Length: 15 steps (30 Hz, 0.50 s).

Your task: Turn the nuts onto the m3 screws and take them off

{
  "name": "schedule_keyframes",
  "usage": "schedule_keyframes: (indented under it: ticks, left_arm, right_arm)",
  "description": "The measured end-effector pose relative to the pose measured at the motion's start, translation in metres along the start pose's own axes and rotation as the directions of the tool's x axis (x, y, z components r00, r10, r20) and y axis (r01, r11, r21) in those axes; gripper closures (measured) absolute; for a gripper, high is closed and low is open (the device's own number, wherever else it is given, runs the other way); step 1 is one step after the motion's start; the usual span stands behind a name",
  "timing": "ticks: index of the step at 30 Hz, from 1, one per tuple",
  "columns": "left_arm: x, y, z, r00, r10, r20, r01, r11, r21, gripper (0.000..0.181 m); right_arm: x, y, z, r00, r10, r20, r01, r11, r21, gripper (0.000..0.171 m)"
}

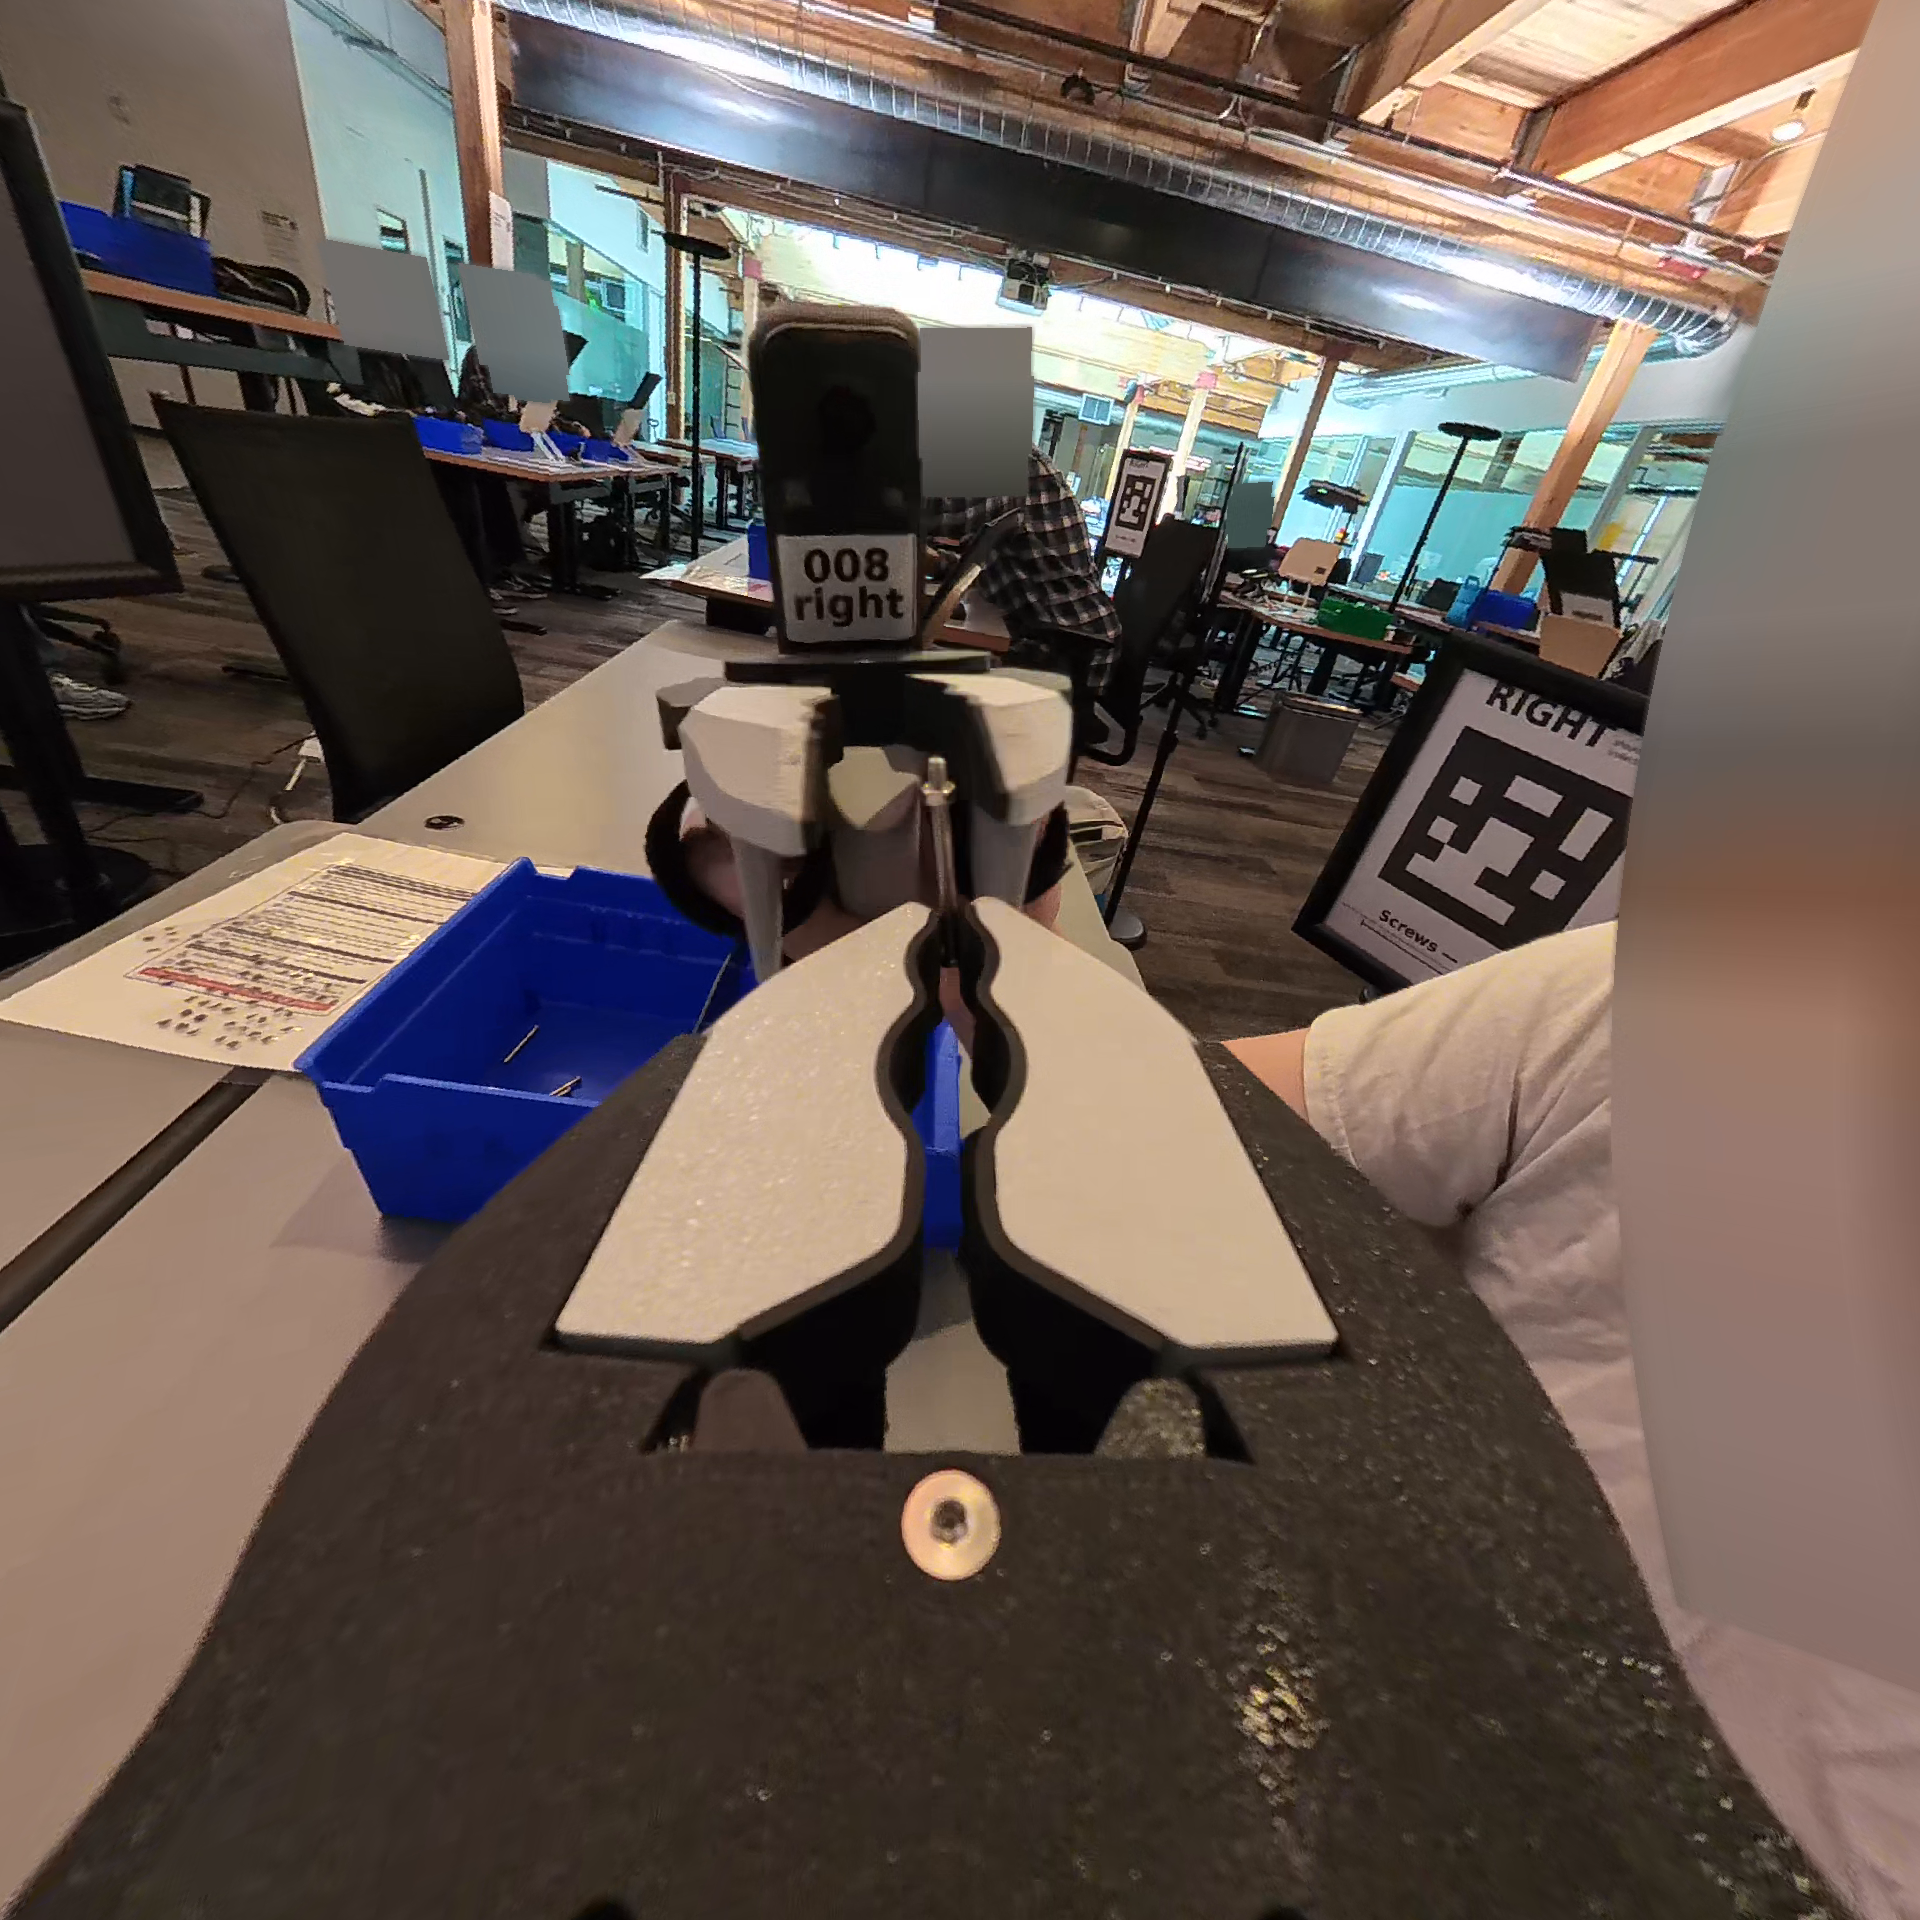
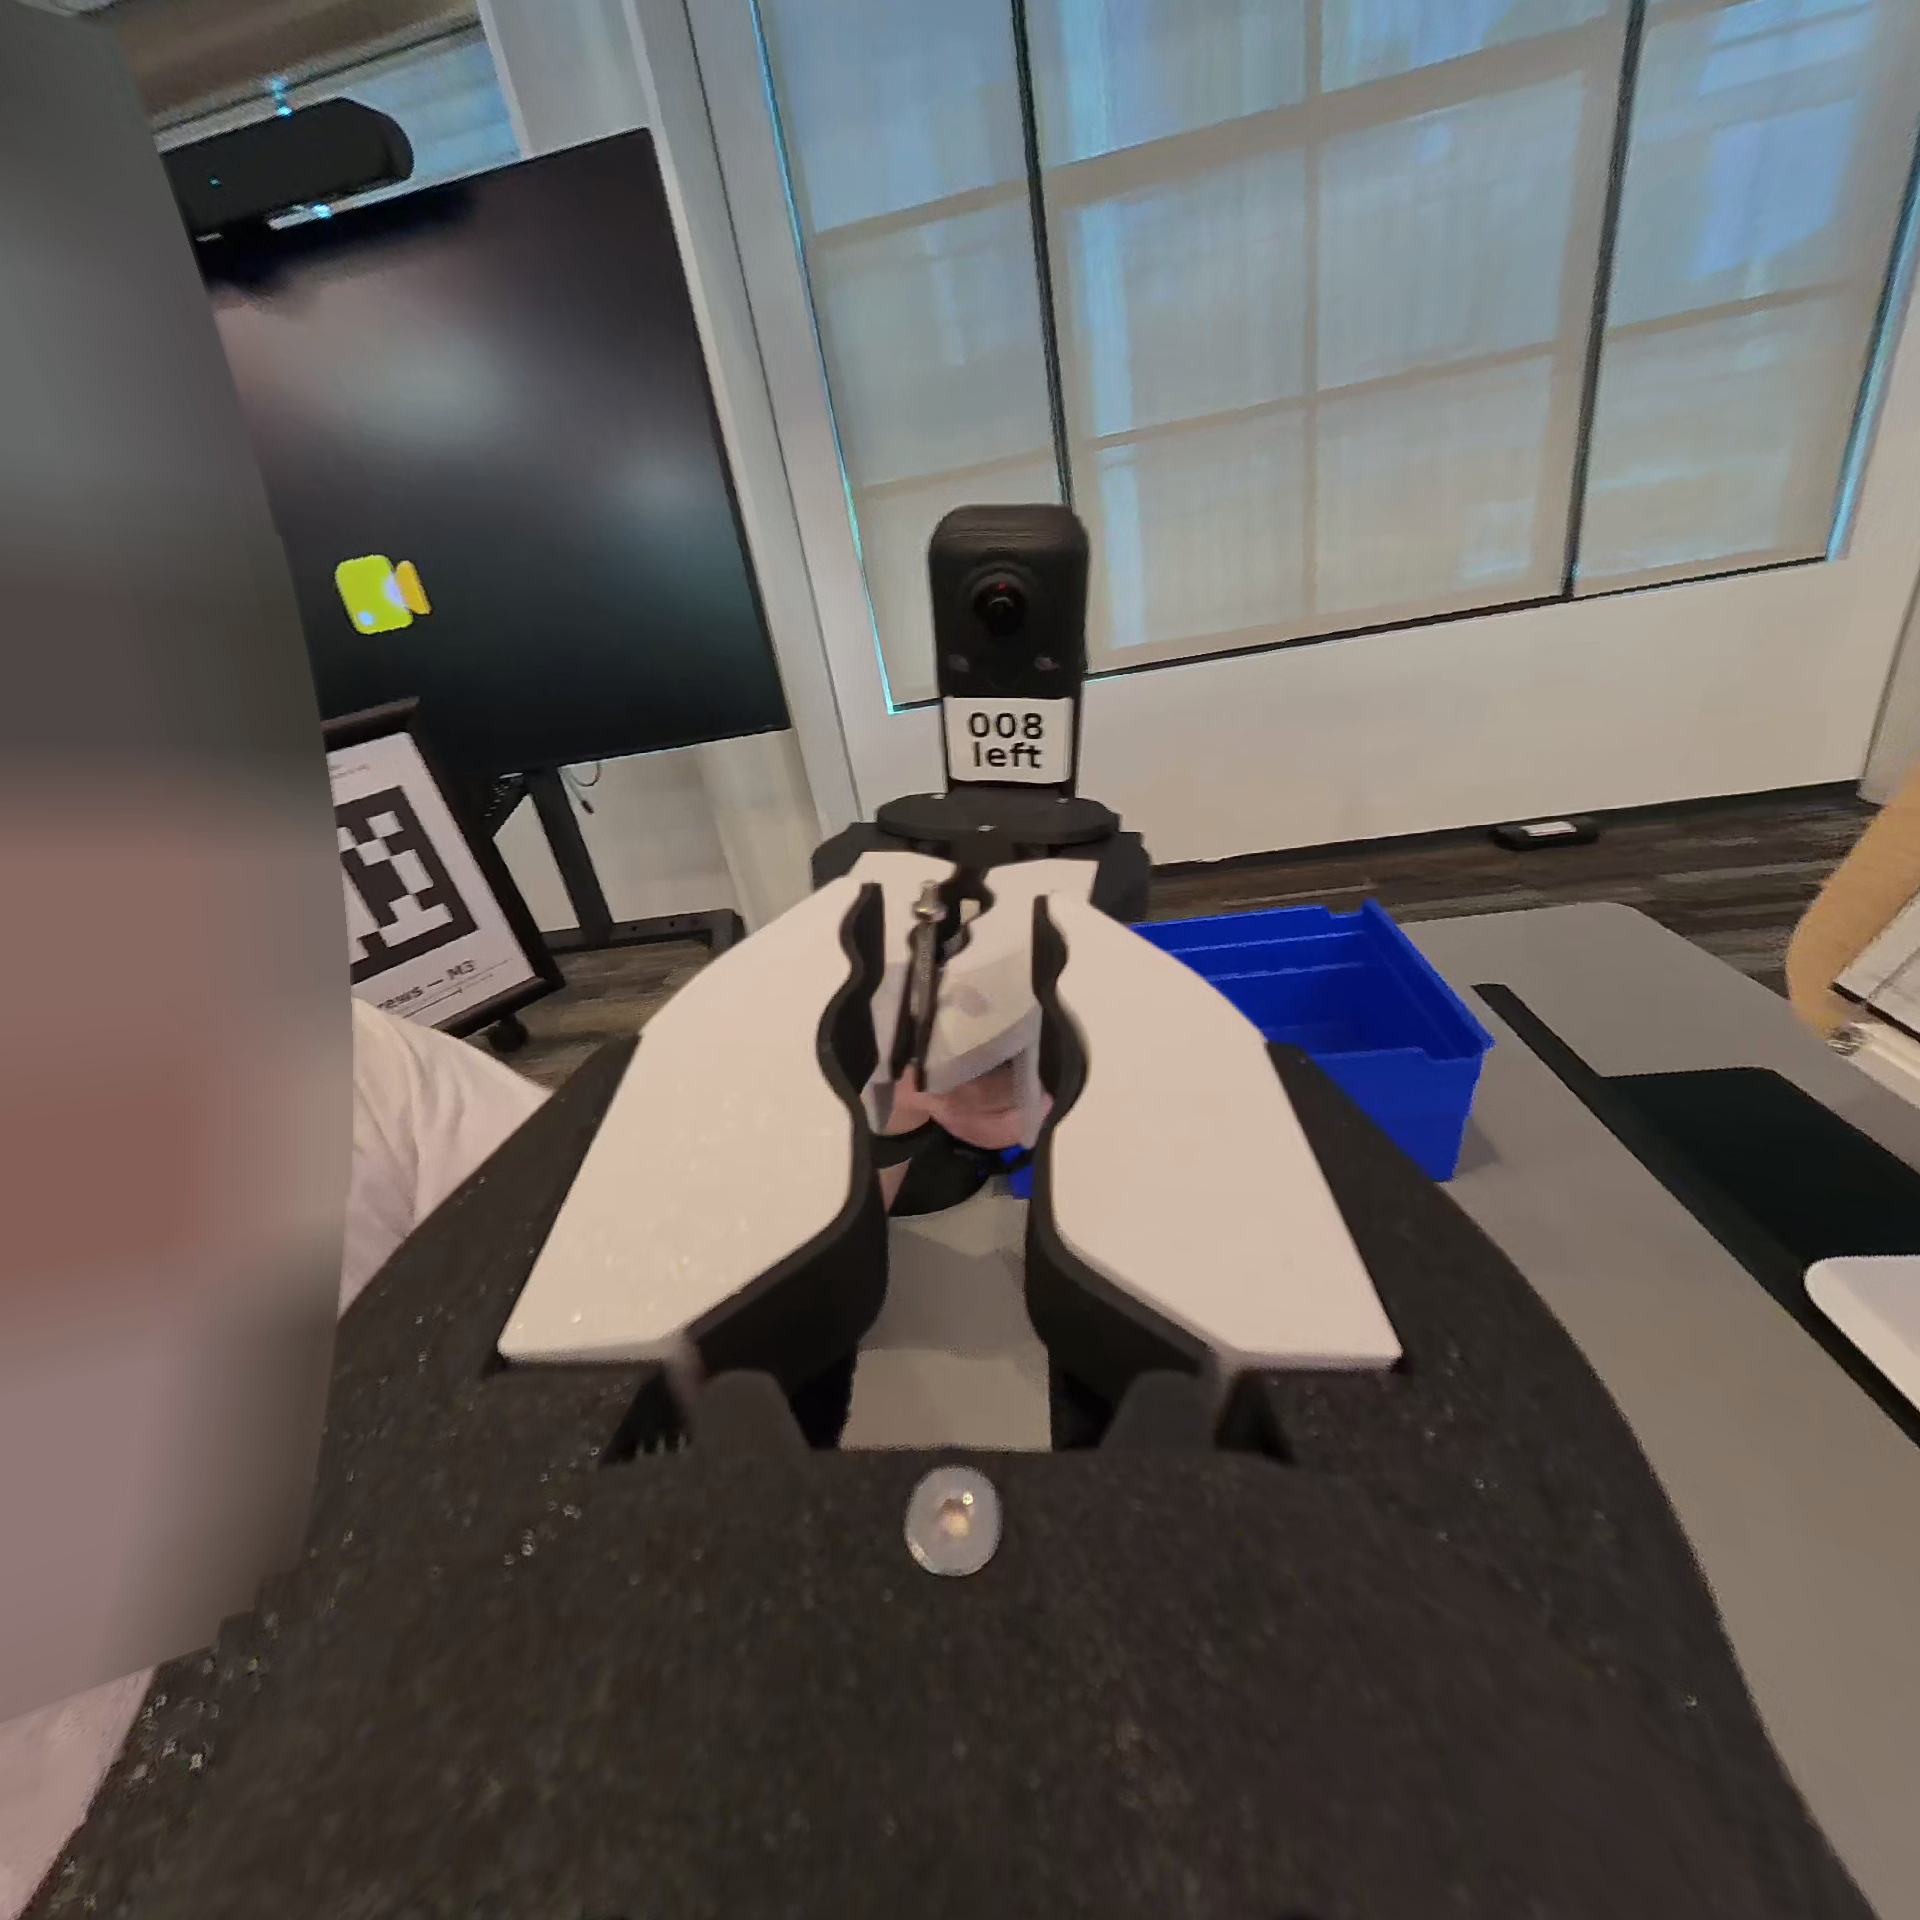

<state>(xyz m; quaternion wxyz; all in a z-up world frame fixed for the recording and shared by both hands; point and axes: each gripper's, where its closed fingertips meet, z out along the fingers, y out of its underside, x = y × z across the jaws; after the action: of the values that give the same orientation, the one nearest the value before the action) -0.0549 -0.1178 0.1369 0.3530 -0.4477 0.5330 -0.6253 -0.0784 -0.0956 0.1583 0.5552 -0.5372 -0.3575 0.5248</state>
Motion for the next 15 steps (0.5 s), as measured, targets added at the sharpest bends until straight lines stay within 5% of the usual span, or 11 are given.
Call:
schedule_keyframes:
  ticks: [5, 15]
  left_arm:
    - [0.001, -0.004, -0.005, 1.000, -0.003, 0.001, 0.003, 1.000, 0.022, 0.179]
    - [-0.001, -0.001, -0.002, 0.999, 0.030, 0.041, -0.030, 1.000, -0.007, 0.179]
  right_arm:
    - [0.010, -0.004, -0.013, 0.999, 0.037, -0.008, -0.037, 0.999, 0.020, 0.154]
    - [0.006, -0.001, -0.006, 0.998, 0.067, 0.020, -0.067, 0.998, 0.017, 0.145]
